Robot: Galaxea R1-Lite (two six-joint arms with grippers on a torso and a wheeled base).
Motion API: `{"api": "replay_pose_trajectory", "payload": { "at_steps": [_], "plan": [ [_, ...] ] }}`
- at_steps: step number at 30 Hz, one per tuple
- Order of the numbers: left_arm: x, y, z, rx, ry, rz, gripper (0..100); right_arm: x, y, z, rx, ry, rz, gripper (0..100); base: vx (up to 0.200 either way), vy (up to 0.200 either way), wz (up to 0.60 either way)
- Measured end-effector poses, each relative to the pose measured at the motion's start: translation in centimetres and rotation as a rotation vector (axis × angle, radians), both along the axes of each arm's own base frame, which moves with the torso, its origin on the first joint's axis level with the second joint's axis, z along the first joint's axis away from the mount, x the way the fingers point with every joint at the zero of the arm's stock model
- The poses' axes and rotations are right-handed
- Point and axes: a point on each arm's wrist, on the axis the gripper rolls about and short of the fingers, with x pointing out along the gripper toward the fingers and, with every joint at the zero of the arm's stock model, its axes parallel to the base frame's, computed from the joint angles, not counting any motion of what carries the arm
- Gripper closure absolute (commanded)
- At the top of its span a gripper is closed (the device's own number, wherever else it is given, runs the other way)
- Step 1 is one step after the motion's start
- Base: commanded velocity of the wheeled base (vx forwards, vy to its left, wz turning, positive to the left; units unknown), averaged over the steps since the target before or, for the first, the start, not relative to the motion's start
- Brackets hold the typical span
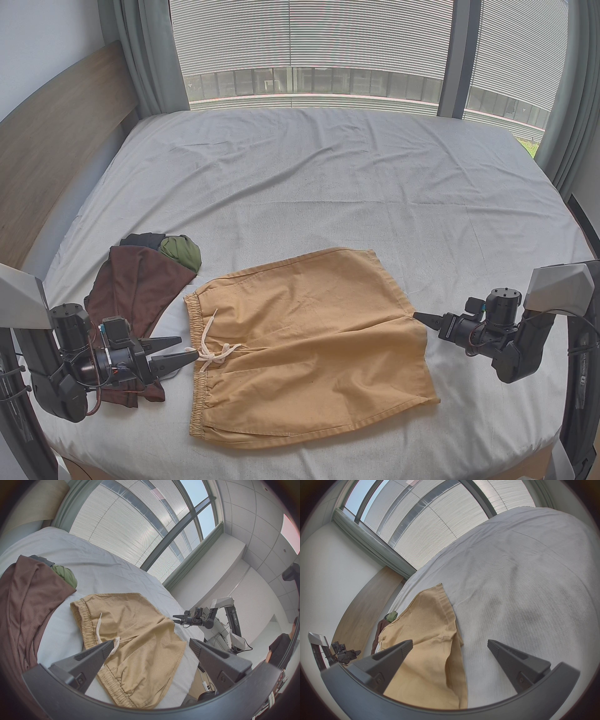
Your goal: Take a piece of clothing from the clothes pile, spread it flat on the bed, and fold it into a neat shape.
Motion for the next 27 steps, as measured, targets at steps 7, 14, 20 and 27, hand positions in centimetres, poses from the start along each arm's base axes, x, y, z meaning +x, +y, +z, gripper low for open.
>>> {"api": "replay_pose_trajectory", "payload": {
  "at_steps": [7,14,20,27],
  "plan": [
    [-1.8,0.5,-1.0,0.031,0.041,0.010,0,-3.2,0.1,1.3,-0.008,0.050,0.009,0,0.000,0.000,0.00],
    [-3.8,0.9,-3.0,0.067,0.121,0.009,0,-5.7,0.1,2.2,-0.033,0.077,0.027,0,0.000,0.000,0.00],
    [-4.9,0.9,-4.3,0.061,0.208,0.008,0,-6.4,0.1,2.6,-0.050,0.047,0.035,0,0.000,0.000,0.00],
    [-5.2,1.1,-6.2,0.065,0.280,0.006,0,-6.7,0.0,2.4,-0.052,0.047,0.035,0,0.000,0.000,0.00]
  ]
}}
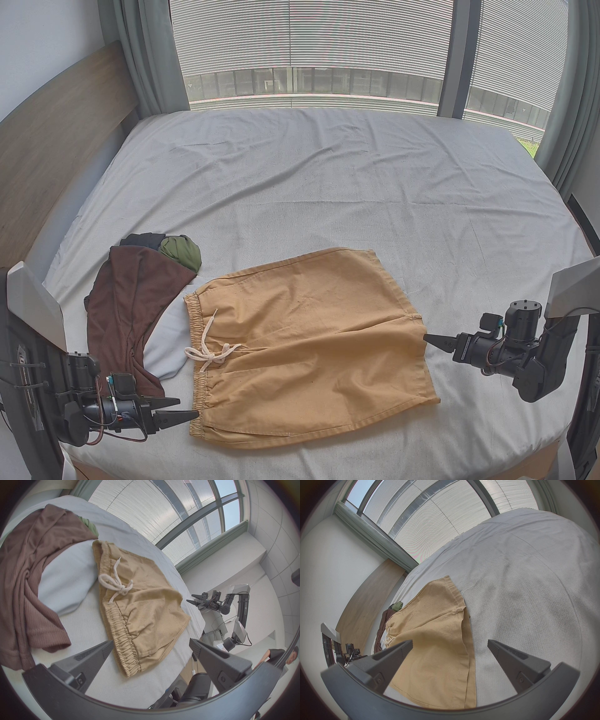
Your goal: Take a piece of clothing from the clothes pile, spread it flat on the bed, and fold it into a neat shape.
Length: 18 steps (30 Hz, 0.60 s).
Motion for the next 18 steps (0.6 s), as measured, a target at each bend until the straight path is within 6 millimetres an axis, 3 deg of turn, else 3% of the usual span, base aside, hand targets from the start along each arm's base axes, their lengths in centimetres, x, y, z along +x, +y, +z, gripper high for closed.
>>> {"api": "replay_pose_trajectory", "payload": {
  "at_steps": [11,18],
  "plan": [
    [-0.5,-0.2,-2.5,0.009,0.079,-0.027,0,0.0,0.0,-0.1,-0.001,0.002,0.000,0,0.000,0.000,0.00],
    [-0.7,-0.5,-3.0,0.021,0.085,-0.050,0,0.2,0.1,0.1,0.002,-0.029,0.001,0,0.000,0.000,0.00]
  ]
}}
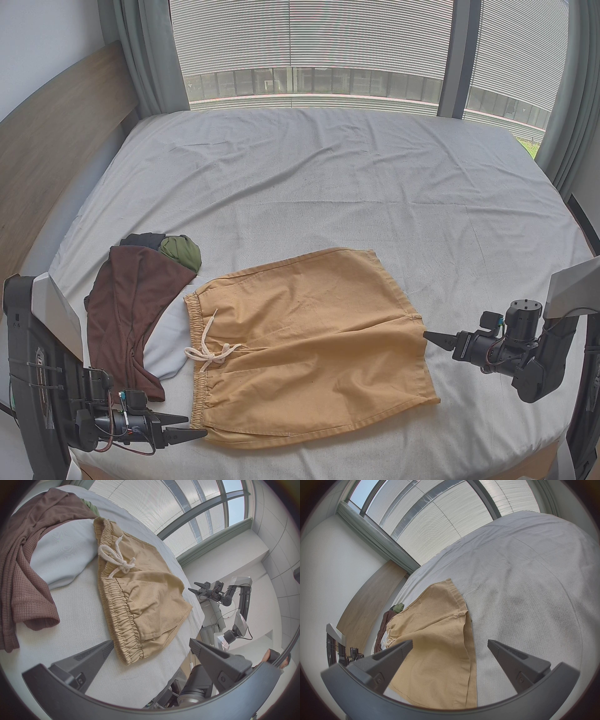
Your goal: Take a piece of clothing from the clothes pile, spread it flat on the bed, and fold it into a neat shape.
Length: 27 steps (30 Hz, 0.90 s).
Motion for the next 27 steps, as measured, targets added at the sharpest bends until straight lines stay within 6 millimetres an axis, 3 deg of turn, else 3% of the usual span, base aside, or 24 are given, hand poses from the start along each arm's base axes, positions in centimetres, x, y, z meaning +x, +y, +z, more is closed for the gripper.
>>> {"api": "replay_pose_trajectory", "payload": {
  "at_steps": [27],
  "plan": [
    [0.0,-1.9,-0.4,0.095,0.028,-0.021,0,0.2,0.0,-0.1,0.004,-0.033,-0.002,0,0.000,0.000,0.00]
  ]
}}
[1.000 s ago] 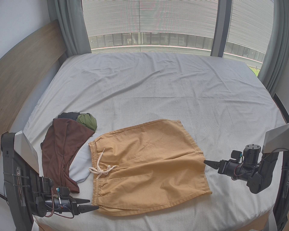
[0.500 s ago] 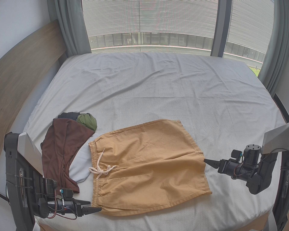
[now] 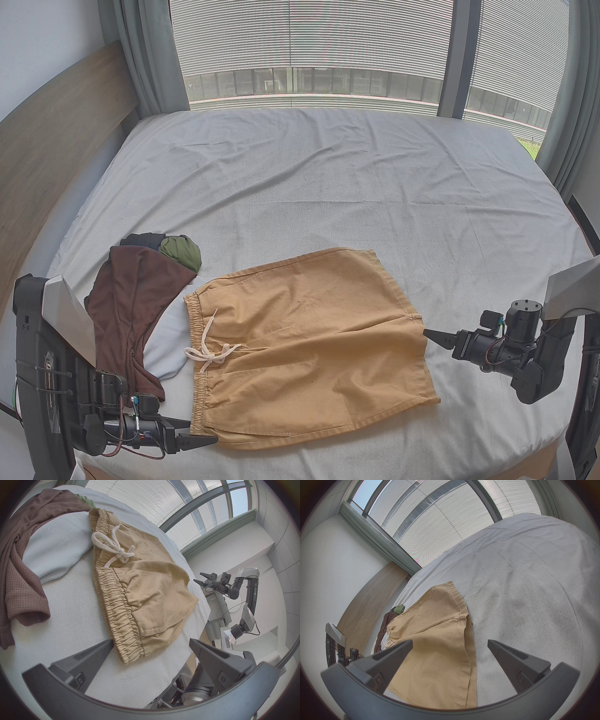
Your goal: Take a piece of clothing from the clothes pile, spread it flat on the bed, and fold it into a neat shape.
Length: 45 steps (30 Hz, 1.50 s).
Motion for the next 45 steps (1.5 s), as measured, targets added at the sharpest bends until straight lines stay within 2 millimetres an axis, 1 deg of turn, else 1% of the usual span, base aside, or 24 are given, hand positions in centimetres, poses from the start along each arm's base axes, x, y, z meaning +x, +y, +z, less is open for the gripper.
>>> {"api": "replay_pose_trajectory", "payload": {
  "at_steps": [1,2,13,19,26,35,39,45],
  "plan": [
    [0.0,0.0,0.0,0.000,0.001,0.000,0,0.0,0.0,0.0,0.000,0.000,0.000,0,0.000,0.000,0.00],
    [0.0,0.0,0.0,0.000,0.001,0.000,100,0.0,0.0,0.0,0.000,0.000,0.000,0,0.000,0.000,0.00],
    [0.0,0.0,0.0,0.000,0.000,0.000,100,0.0,0.0,0.2,0.000,-0.005,0.002,0,0.000,0.000,0.00],
    [0.0,0.3,0.0,-0.006,-0.001,0.009,100,-0.5,0.0,0.0,-0.005,0.012,0.003,0,0.000,0.000,0.00],
    [0.0,0.6,-0.1,-0.009,-0.003,0.017,100,-2.1,-0.1,-0.7,-0.063,0.053,0.032,0,0.000,0.000,0.00],
    [0.0,1.0,-0.1,-0.010,-0.008,0.032,100,-5.1,0.4,-2.7,-0.089,0.213,0.076,0,0.000,0.000,0.00],
    [0.0,1.2,0.0,-0.010,-0.010,0.040,100,-5.9,0.7,-3.5,-0.093,0.264,0.092,0,0.000,0.000,0.00],
    [0.0,1.3,0.0,-0.011,-0.011,0.046,100,-6.2,0.8,-4.2,-0.092,0.304,0.092,0,0.000,0.000,0.00]
  ]
}}
